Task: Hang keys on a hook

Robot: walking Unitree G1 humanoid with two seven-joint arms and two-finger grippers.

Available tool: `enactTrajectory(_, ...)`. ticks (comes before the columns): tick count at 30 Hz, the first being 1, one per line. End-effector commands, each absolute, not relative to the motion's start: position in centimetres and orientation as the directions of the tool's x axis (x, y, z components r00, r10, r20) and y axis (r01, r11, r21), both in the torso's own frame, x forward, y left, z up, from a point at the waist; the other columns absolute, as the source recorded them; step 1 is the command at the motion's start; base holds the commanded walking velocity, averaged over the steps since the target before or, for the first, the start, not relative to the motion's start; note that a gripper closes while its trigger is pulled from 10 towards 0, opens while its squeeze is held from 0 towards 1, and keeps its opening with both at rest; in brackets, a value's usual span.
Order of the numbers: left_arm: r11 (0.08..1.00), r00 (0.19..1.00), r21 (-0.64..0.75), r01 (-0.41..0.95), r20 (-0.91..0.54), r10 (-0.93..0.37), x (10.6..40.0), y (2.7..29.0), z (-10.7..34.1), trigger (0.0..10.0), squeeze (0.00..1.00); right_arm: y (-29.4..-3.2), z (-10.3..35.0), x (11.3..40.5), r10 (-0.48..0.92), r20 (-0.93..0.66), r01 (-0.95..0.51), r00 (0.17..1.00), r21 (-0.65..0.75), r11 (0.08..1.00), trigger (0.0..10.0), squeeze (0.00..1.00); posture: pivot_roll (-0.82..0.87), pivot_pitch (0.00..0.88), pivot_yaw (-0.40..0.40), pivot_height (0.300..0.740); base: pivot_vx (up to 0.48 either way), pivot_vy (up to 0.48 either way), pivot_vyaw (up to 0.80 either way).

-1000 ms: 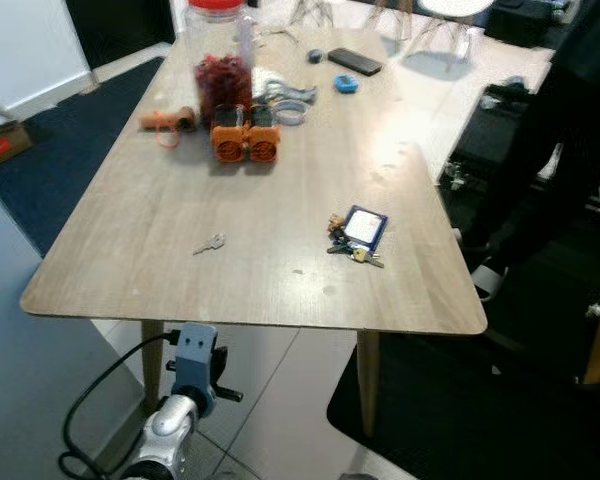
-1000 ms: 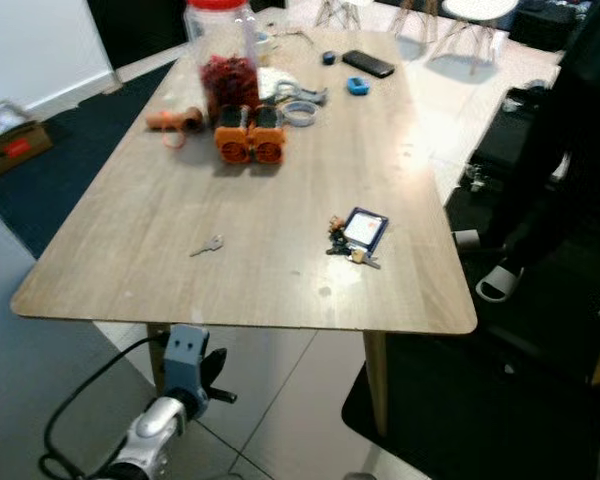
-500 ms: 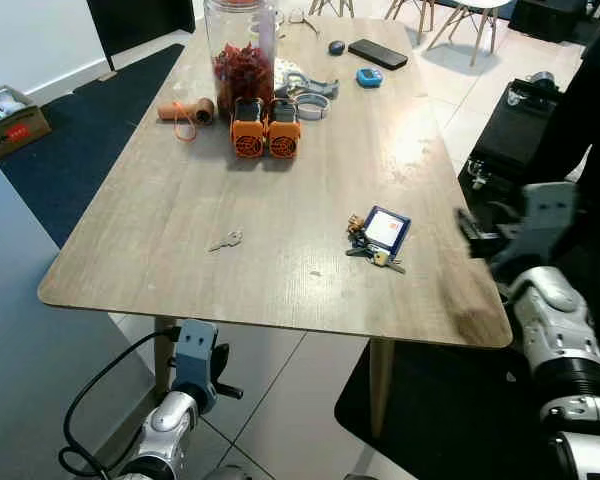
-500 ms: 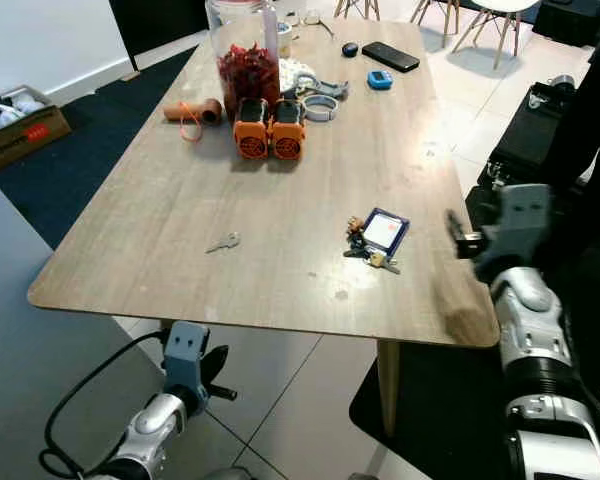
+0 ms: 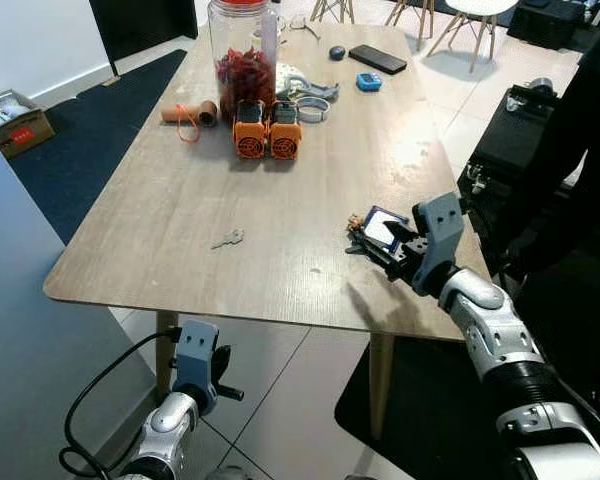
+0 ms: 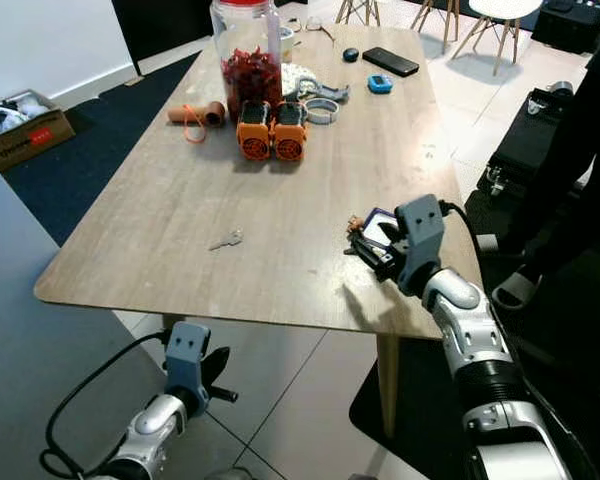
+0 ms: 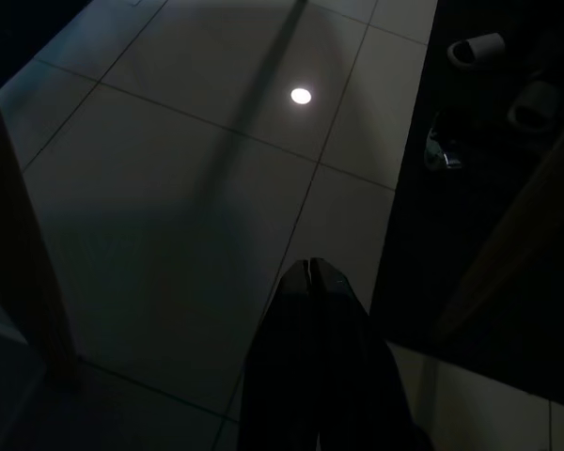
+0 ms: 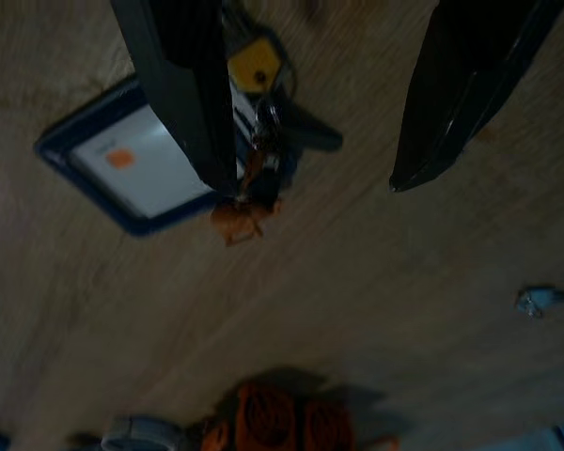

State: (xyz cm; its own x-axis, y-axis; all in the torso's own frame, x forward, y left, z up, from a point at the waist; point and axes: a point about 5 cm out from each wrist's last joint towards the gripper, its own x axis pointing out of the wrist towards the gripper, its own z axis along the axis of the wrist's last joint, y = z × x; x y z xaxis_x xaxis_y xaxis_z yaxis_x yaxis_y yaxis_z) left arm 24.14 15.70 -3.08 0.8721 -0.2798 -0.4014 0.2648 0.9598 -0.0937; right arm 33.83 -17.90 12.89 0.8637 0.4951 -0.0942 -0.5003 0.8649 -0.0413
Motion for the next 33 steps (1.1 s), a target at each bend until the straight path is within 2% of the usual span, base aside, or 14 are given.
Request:
enactTrajectory(1, 0.959, 0.862, -0.094, 0.268, -0.421, -0.282, 23.8, 15.9, -3.4, 10.0, 0.0, -17.8, 12.8, 33.9, 0.49, -0.117, -0.498, 0.864, -0.047, 0.866, 10.0, 0.0, 0.06, 0.055, -0.021, 0.74, 0.0, 0.0, 0.0)
enactTrajectory(6, 0.957, 0.86, -0.095, 0.275, -0.421, -0.289, 23.7, 15.8, -3.4, 10.0, 0.0, -17.8, 12.7, 34.1, 0.479, -0.123, -0.487, 0.869, -0.041, 0.873, 10.0, 0.0, 0.06, 0.062, -0.026, 0.74, 0.0, 0.0, 0.0)
enactTrajectory(8, 0.952, 0.857, -0.081, 0.295, -0.419, -0.301, 23.7, 15.7, -3.4, 10.0, 0.0, -17.7, 12.8, 34.0, 0.476, -0.124, -0.483, 0.871, -0.036, 0.875, 10.0, 0.0, 0.06, 0.065, -0.026, 0.74, 0.0, -0.48, 0.0)
enactTrajectory(18, 0.962, 0.861, -0.095, 0.254, -0.43, -0.27, 23.7, 16.1, -3.5, 10.0, 0.0, -17.9, 12.5, 34.0, 0.456, -0.132, -0.463, 0.88, -0.027, 0.886, 10.0, 0.0, 0.06, 0.069, -0.023, 0.74, 0.0, 0.0, 0.0)
enactTrajectory(28, 0.963, 0.86, -0.099, 0.251, -0.434, -0.269, 23.6, 16.1, -3.6, 10.0, 0.0, -18.2, 11.9, 34.5, 0.411, -0.149, -0.403, 0.899, 0.085, 0.911, 10.0, 0.0, 0.06, 0.08, -0.025, 0.74, 0.0, 0.0, 0.0)
enactTrajectory(29, 0.963, 0.859, -0.1, 0.25, -0.436, -0.268, 23.6, 16.1, -3.6, 10.0, 0.0, -18.3, 11.8, 34.6, 0.404, -0.155, -0.391, 0.902, 0.107, 0.914, 10.0, 0.53, 0.06, 0.08, -0.025, 0.74, 0.0, 0.0, 0.0)
enactTrajectory(30, 0.963, 0.859, -0.1, 0.249, -0.437, -0.267, 23.6, 16.2, -3.6, 10.0, 0.0, -18.3, 11.7, 34.8, 0.397, -0.163, -0.381, 0.903, 0.121, 0.917, 10.0, 0.77, 0.06, 0.086, -0.025, 0.74, 0.0, 0.0, 0.0)
enactTrajectory(31, 0.964, 0.859, -0.1, 0.248, -0.437, -0.267, 23.6, 16.2, -3.6, 10.0, 0.0, -18.3, 11.6, 34.9, 0.391, -0.173, -0.373, 0.904, 0.126, 0.919, 10.0, 0.82, 0.06, 0.089, -0.025, 0.74, 0.0, 0.0, 0.0)
enactTrajectory(33, 0.964, 0.859, -0.1, 0.248, -0.437, -0.267, 23.6, 16.2, -3.6, 10.0, 0.0, -18.3, 11.6, 34.9, 0.391, -0.173, -0.373, 0.904, 0.126, 0.919, 10.0, 0.82, 0.06, 0.089, -0.025, 0.74, 0.0, 0.0, 0.0)
